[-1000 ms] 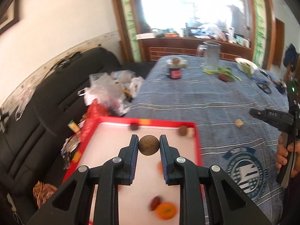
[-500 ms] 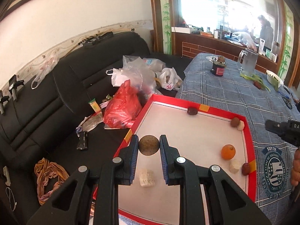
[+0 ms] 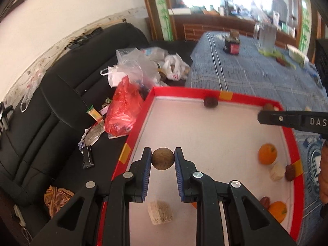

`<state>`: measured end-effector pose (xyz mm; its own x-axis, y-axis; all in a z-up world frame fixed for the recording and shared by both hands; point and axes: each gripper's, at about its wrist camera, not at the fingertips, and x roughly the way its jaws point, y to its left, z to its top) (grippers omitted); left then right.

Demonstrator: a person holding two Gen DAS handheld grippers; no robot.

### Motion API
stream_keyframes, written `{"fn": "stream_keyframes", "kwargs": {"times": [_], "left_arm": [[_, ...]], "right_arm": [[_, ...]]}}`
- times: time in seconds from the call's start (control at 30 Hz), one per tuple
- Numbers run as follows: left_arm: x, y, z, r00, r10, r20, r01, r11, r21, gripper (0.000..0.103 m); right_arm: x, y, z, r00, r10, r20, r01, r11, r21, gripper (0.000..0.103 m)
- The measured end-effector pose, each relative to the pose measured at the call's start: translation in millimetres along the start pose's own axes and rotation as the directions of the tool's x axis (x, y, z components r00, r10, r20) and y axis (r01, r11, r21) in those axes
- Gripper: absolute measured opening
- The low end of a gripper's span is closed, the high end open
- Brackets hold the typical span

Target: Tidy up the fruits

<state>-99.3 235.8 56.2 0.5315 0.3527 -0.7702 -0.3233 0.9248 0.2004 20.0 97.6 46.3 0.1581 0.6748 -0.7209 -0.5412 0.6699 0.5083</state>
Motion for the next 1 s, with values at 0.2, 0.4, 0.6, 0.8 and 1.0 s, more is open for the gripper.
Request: {"fn": "stream_keyframes", "kwargs": {"times": [0.2, 0.4, 0.6, 0.8, 1.0], "left_arm": [[16.9, -4.5, -3.5, 0.997, -0.019, -0.080, 0.024, 0.998, 0.058, 0.022], [14.5, -4.0, -3.6, 0.997, -0.033, -0.072, 0.037, 0.998, 0.046, 0.022], [10.0, -6.2, 1.2, 0.999, -0.037, -0.039, 0.038, 0.999, 0.038, 0.022], [12.0, -7.6, 0.9, 0.998, -0.051, -0.036, 0.052, 0.998, 0.035, 0.022], [9.7, -5.3, 1.2, 0.998, -0.055, -0.031, 0.056, 0.998, 0.012, 0.022]], "right_arm": [[19.0, 7.9, -0.7, 0.996, -0.076, -0.041, 0.074, 0.996, -0.047, 0.019], [3.9, 7.2, 1.1, 0.997, -0.078, 0.013, 0.078, 0.995, -0.054, 0.019], [-58.2, -36.5, 5.0, 0.973, -0.181, 0.140, 0.186, 0.982, -0.025, 0.019], [-93.4, -119.6, -8.9, 0.883, -0.450, 0.132, 0.448, 0.893, 0.042, 0.024], [-87.2, -136.0, -17.8, 0.857, -0.504, 0.107, 0.502, 0.864, 0.045, 0.030]]}}
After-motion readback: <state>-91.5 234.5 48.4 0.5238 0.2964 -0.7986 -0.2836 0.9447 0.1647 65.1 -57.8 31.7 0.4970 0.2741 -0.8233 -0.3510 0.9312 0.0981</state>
